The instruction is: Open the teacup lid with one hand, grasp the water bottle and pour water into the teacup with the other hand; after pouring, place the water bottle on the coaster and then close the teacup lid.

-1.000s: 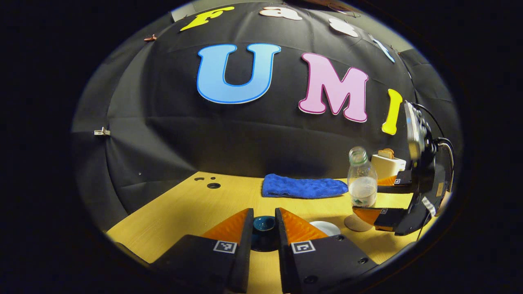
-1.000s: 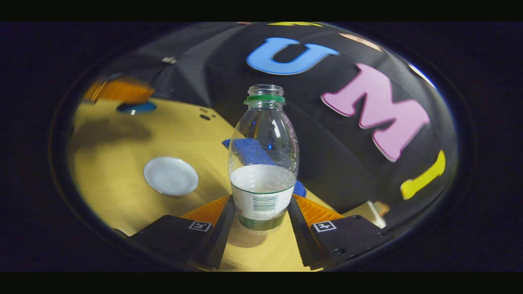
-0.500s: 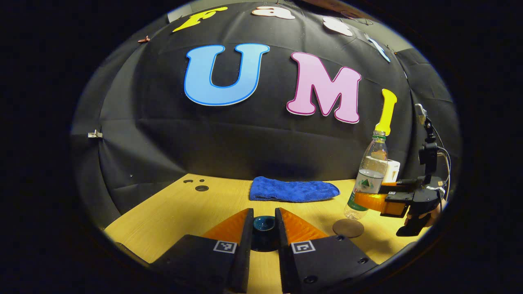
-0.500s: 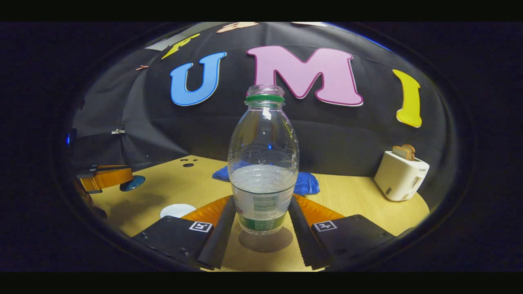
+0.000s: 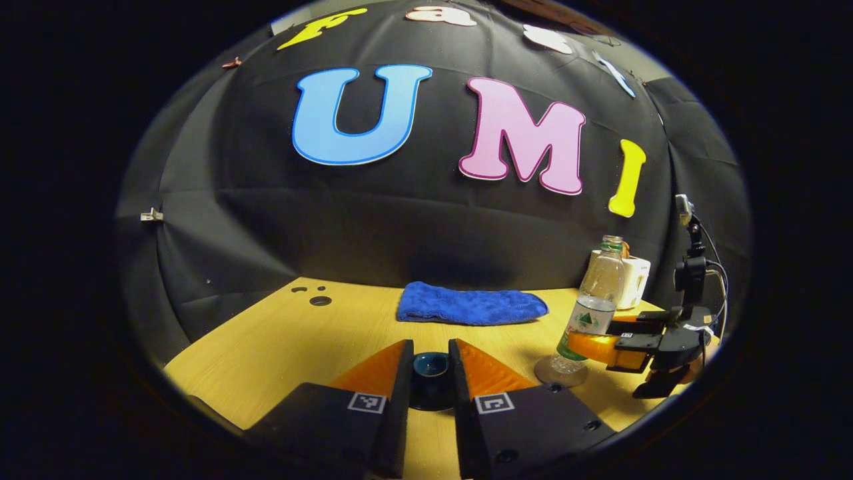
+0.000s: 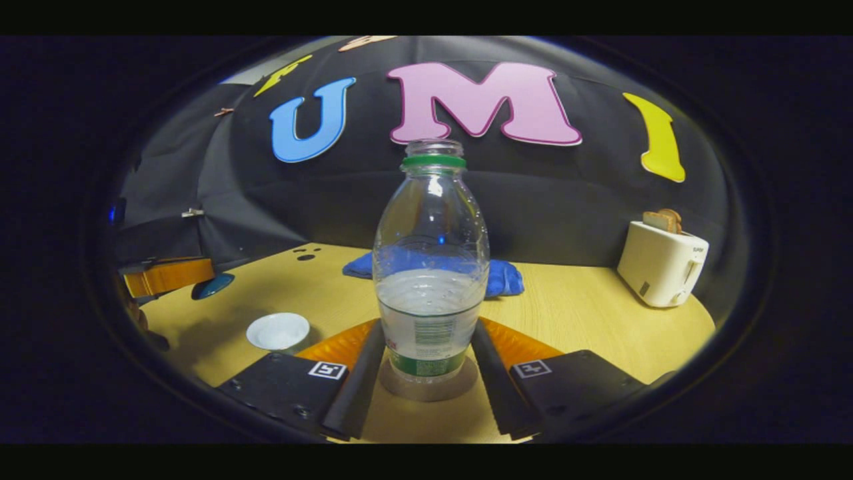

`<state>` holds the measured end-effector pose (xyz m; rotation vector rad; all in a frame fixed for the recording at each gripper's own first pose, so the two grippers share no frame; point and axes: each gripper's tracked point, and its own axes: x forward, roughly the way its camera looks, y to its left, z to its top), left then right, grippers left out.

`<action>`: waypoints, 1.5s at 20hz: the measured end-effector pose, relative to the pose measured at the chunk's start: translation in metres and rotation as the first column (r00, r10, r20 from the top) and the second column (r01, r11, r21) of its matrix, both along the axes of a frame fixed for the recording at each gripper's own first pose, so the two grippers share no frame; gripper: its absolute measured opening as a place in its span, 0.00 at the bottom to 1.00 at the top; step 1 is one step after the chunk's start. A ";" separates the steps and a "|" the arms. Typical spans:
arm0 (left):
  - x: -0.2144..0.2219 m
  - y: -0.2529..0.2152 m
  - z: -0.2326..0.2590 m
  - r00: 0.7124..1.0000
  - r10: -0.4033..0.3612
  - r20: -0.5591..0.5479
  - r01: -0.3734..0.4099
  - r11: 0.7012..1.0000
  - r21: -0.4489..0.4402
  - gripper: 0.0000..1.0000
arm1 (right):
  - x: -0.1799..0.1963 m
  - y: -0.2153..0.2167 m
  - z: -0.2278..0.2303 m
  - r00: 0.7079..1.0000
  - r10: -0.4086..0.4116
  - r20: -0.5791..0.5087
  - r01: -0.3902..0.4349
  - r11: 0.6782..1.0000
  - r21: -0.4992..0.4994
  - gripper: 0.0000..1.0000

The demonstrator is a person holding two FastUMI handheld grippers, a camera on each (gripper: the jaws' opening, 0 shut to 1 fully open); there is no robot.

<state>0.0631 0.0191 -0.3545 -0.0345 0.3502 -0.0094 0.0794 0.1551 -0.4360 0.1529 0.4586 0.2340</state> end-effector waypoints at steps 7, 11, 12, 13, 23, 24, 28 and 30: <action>0.003 -0.007 -0.005 1.000 -0.005 -0.009 0.005 1.000 -0.003 0.30 | -0.009 0.006 -0.006 0.999 0.010 -0.054 -0.008 0.999 0.036 0.81; 0.006 -0.017 -0.009 1.000 -0.021 -0.016 0.021 1.000 -0.008 0.30 | -0.017 0.010 -0.008 0.996 0.011 -0.091 -0.005 0.998 0.065 0.95; 0.008 -0.021 -0.010 0.999 -0.028 -0.018 0.028 1.000 -0.008 0.34 | -0.017 0.009 -0.008 0.996 0.005 -0.092 0.001 0.998 0.070 0.97; 0.009 -0.024 -0.011 0.999 -0.035 -0.018 0.035 0.999 -0.008 0.34 | -0.017 0.008 -0.009 0.996 -0.001 -0.094 0.008 0.997 0.076 0.92; 0.024 -0.052 -0.041 0.995 -0.080 -0.057 0.077 0.996 -0.040 0.34 | -0.064 -0.009 -0.022 0.984 0.047 -0.172 -0.032 0.996 0.088 0.99; 0.025 -0.055 -0.046 0.994 -0.085 -0.063 0.082 0.996 -0.037 0.34 | -0.068 -0.013 -0.022 0.983 0.046 -0.178 -0.032 0.996 0.083 0.99; 0.026 -0.061 -0.059 0.992 -0.097 -0.084 0.095 0.995 -0.020 0.34 | -0.077 -0.027 -0.020 0.982 0.022 -0.189 -0.009 0.998 0.068 0.99; 0.026 -0.063 -0.064 0.991 -0.100 -0.090 0.099 0.995 -0.013 0.34 | -0.077 -0.032 -0.017 0.983 0.011 -0.182 0.000 0.998 0.060 0.99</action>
